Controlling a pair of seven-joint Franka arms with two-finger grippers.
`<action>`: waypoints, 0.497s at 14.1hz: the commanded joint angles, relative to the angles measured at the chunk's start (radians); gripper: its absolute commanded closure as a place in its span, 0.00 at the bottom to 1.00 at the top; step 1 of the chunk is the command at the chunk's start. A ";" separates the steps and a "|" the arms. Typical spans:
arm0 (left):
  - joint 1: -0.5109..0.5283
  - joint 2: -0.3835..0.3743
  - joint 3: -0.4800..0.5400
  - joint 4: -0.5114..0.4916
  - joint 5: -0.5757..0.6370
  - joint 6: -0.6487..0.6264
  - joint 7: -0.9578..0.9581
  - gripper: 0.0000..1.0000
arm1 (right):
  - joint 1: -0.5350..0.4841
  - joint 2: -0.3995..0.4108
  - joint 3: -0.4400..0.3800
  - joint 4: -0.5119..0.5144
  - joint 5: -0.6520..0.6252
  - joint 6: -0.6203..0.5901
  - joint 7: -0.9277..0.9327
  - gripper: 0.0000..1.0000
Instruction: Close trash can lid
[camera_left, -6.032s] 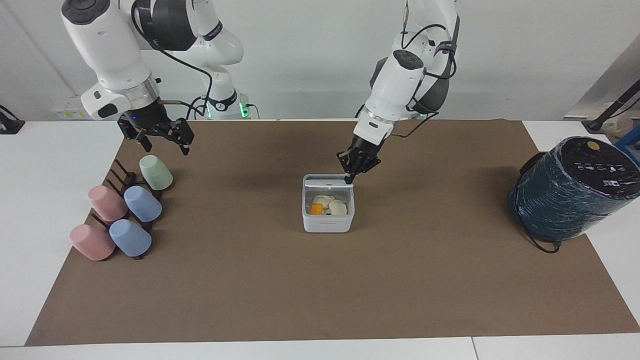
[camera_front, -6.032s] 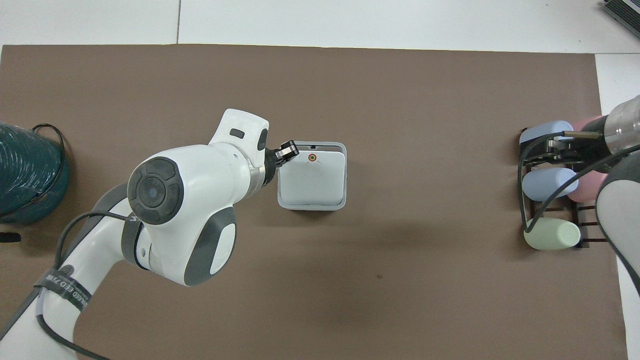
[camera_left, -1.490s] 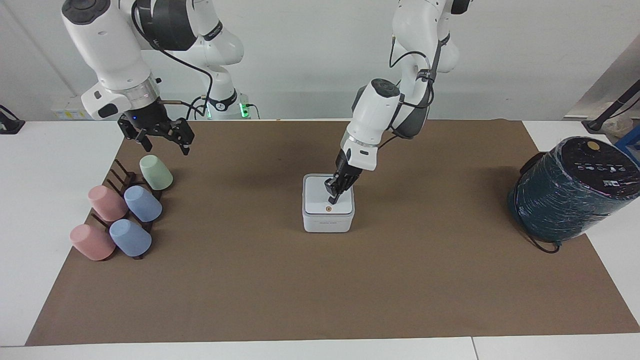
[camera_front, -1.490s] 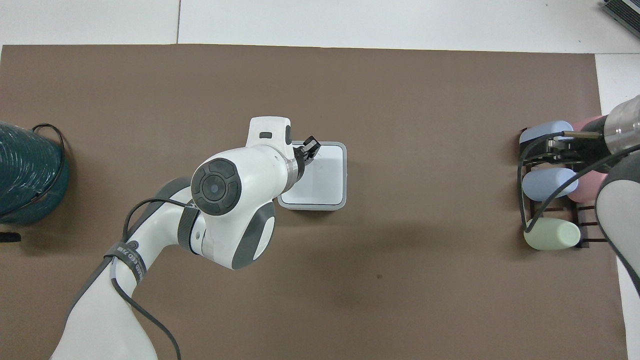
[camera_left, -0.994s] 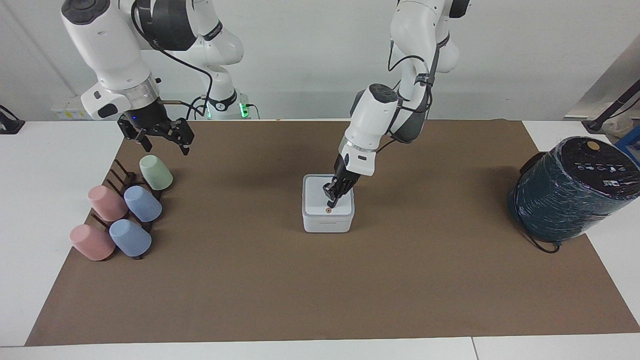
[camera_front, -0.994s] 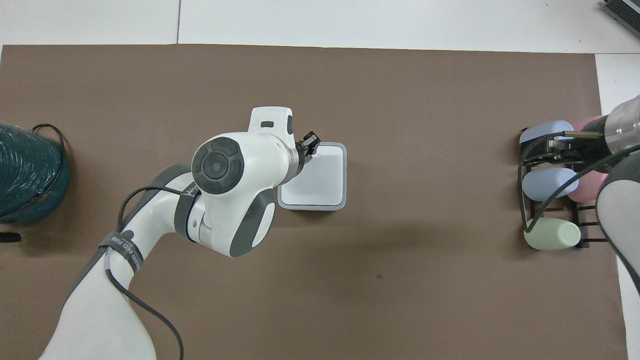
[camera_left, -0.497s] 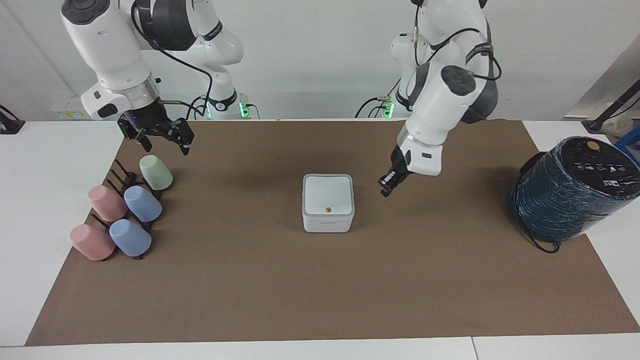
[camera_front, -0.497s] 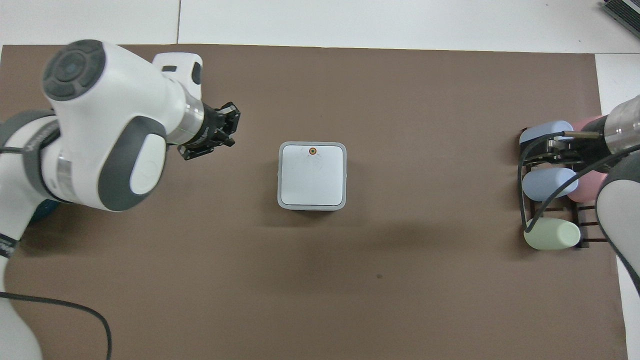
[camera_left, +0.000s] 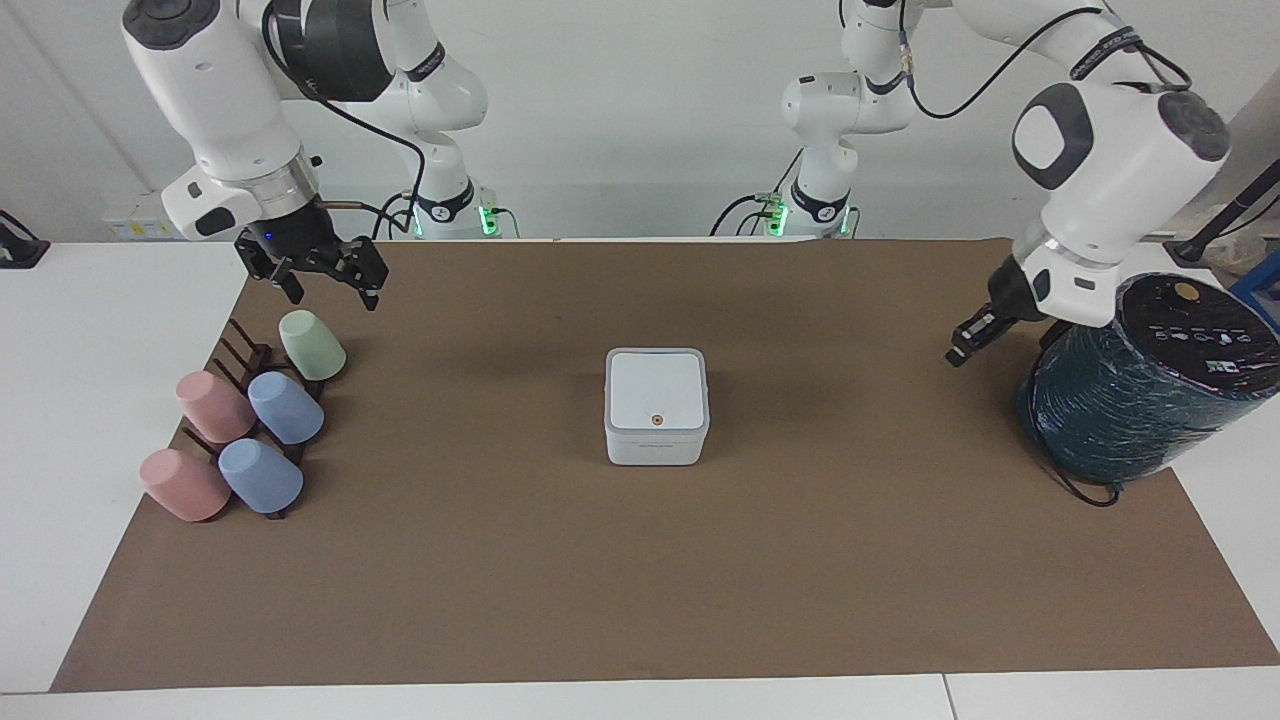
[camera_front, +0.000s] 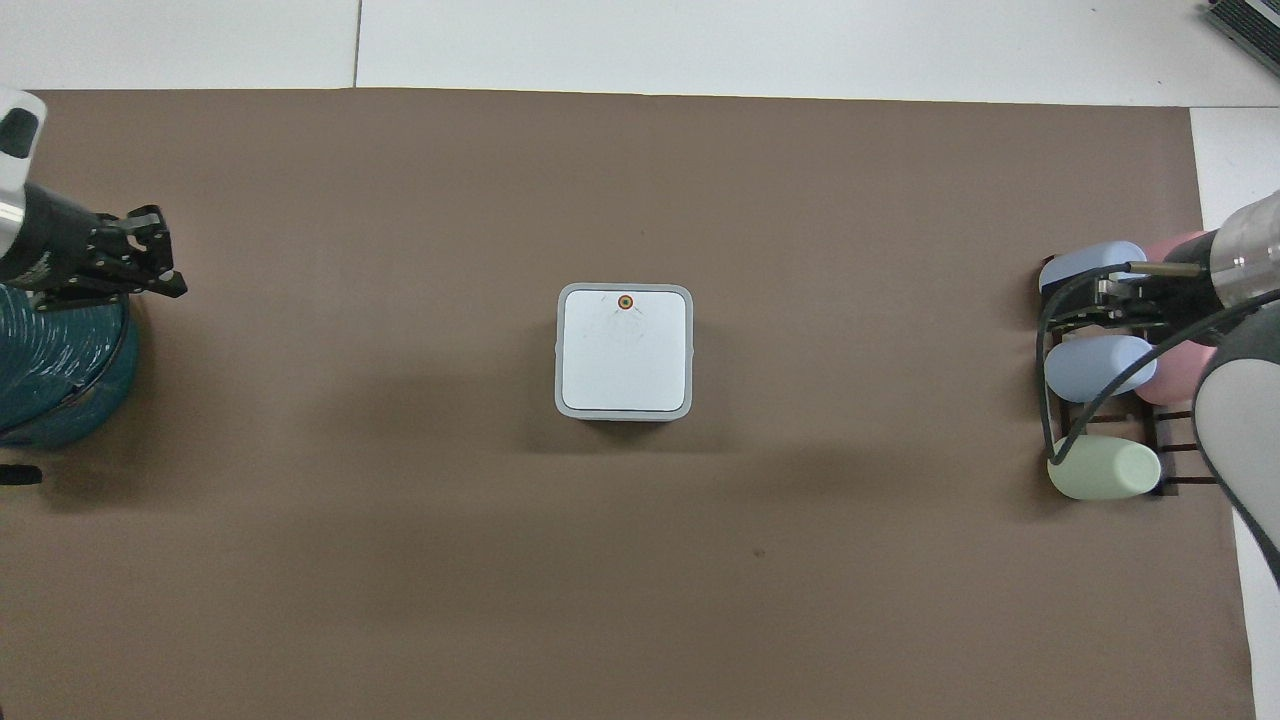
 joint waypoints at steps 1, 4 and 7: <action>0.019 -0.032 -0.016 -0.003 0.083 -0.045 0.075 0.86 | -0.011 -0.009 0.004 -0.009 -0.003 -0.008 -0.011 0.00; 0.003 -0.052 -0.019 -0.002 0.125 -0.042 0.075 0.44 | -0.009 -0.009 0.004 -0.009 -0.003 -0.002 -0.013 0.00; 0.000 -0.069 -0.030 0.000 0.145 -0.030 0.110 0.16 | -0.014 -0.009 0.004 -0.009 -0.003 -0.008 -0.013 0.00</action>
